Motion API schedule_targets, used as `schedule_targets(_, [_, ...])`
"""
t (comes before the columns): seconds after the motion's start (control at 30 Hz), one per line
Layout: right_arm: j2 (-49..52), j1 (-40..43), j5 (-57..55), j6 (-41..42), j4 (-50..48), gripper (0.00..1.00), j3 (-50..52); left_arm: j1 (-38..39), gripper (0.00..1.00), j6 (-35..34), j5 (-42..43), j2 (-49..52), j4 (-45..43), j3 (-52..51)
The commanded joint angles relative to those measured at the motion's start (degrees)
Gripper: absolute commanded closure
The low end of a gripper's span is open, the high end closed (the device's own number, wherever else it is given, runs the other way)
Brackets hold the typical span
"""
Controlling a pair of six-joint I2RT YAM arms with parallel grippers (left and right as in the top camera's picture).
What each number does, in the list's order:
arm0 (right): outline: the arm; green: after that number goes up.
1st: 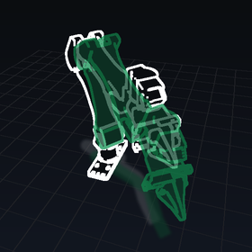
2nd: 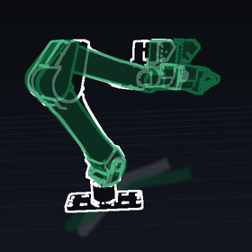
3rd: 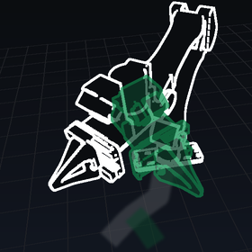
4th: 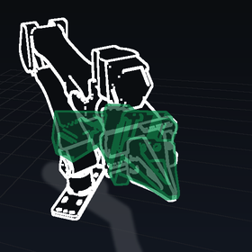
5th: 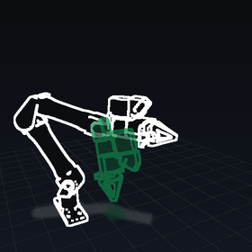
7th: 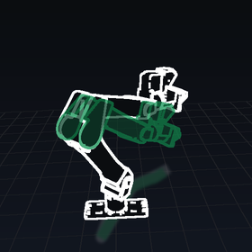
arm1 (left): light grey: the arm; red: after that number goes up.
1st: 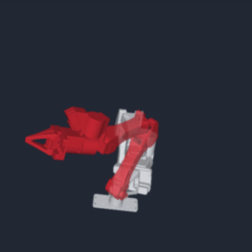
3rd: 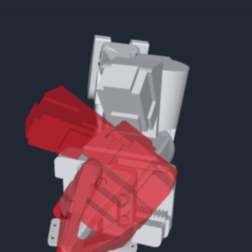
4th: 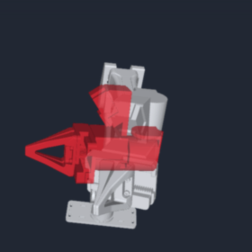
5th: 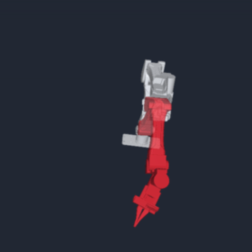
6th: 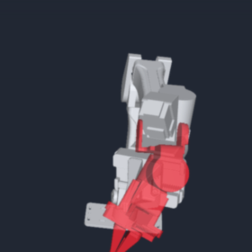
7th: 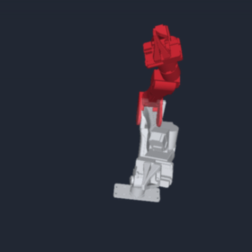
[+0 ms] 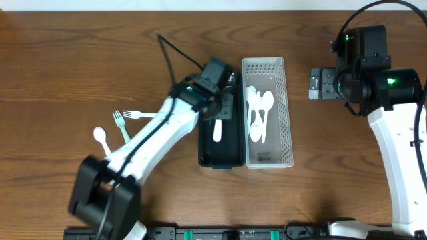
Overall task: Pack container
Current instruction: 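Carry the fork over the black basket and open the left gripper, then swing the left gripper back to the forks on the table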
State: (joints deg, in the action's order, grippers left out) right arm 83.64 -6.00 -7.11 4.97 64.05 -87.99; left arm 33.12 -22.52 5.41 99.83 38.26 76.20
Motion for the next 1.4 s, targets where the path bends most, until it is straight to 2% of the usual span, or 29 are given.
schedule_targets(0.0, [0.1, 0.4, 0.0, -0.3, 0.0, 0.04, 0.2, 0.3, 0.94, -0.7, -0.2, 2.6, -0.2, 0.3])
schedule_targets(0.07, [0.1, 0.4, 0.0, -0.3, 0.0, 0.04, 0.2, 0.3, 0.72, -0.6, -0.2, 2.8, -0.2, 0.3])
schedule_targets(0.1, [0.1, 0.4, 0.0, -0.3, 0.0, 0.03, 0.2, 0.3, 0.65, -0.3, -0.3, 2.5, -0.3, 0.3])
schedule_targets(0.2, [0.1, 0.4, 0.0, -0.3, 0.0, 0.03, 0.2, 0.3, 0.58, 2.2, -0.3, 1.3, -0.4, 1.3])
schedule_targets(0.27, [0.1, 0.4, 0.0, -0.3, 0.0, 0.03, 0.2, 0.3, 0.45, 4.5, -0.3, 0.0, 0.4, 2.8])
schedule_targets(0.43, [0.1, 0.4, 0.0, -0.4, 0.0, 0.03, 0.2, -1.3, 0.25, 6.4, -5.6, -6.2, 3.6, 6.5])
schedule_targets(0.63, [0.1, 0.4, -0.4, -0.4, 0.0, 0.03, 0.2, -12.5, 0.05, 6.4, -12.4, -14.3, 10.8, 6.5])
schedule_targets(0.77, [0.1, 0.5, -0.4, -0.4, 0.0, 0.03, 0.2, -23.6, 0.0, 6.4, -12.3, -14.6, 15.8, 6.2])
schedule_targets(0.97, [0.1, 0.5, -0.4, -0.4, 0.0, 0.03, 0.2, -36.1, 0.01, 6.4, -10.4, -11.3, 15.0, 0.6])
schedule_targets(1.37, [0.1, 0.5, -1.0, -0.8, 0.1, 0.02, 0.2, -41.2, 0.01, 8.5, -8.8, 0.7, 8.9, -8.2])
